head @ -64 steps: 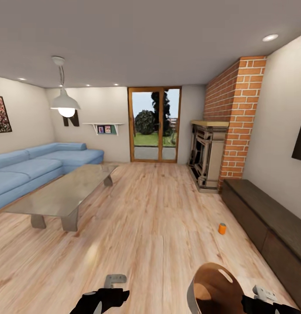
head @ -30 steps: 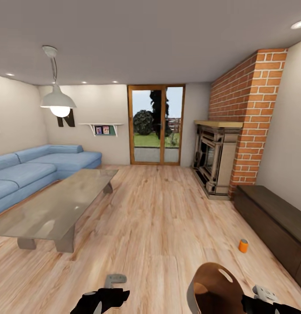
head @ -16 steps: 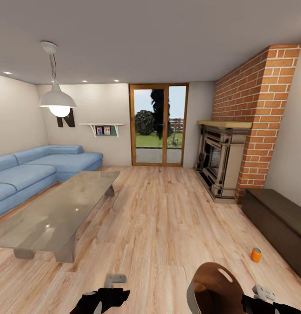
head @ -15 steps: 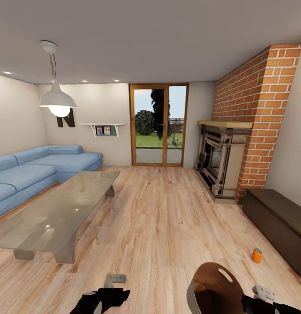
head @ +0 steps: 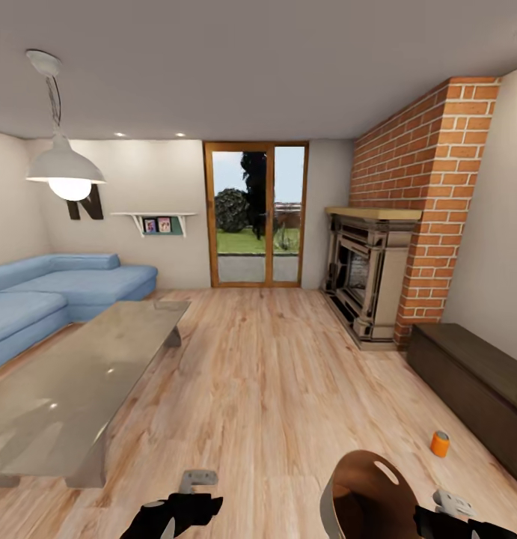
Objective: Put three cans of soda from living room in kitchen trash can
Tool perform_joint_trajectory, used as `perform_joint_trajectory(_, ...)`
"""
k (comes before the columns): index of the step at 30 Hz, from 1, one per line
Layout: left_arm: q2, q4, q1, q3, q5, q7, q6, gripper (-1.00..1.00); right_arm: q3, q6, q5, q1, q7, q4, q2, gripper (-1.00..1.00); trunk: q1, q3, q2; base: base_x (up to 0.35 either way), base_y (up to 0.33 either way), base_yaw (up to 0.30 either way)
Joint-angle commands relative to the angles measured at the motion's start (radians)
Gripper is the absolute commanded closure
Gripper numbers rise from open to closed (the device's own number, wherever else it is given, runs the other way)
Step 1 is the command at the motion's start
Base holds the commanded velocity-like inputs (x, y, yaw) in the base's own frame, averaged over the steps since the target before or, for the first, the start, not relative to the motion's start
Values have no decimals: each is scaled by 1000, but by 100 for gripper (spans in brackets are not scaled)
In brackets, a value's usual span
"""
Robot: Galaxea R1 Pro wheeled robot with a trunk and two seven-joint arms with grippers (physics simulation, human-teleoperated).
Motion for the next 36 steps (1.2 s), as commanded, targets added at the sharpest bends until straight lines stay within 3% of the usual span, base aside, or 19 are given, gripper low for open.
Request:
perform_joint_trajectory(1,0,0,0,0,0,0,-3,-100,-4,3,-16,-1,7,-1,0,100,0,0,0,317,132,-281)
perform_joint_trajectory(36,0,0,0,0,0,0,-9,-100,-3,3,-16,-1,7,-1,1,100,0,0,0,321,122,-286)
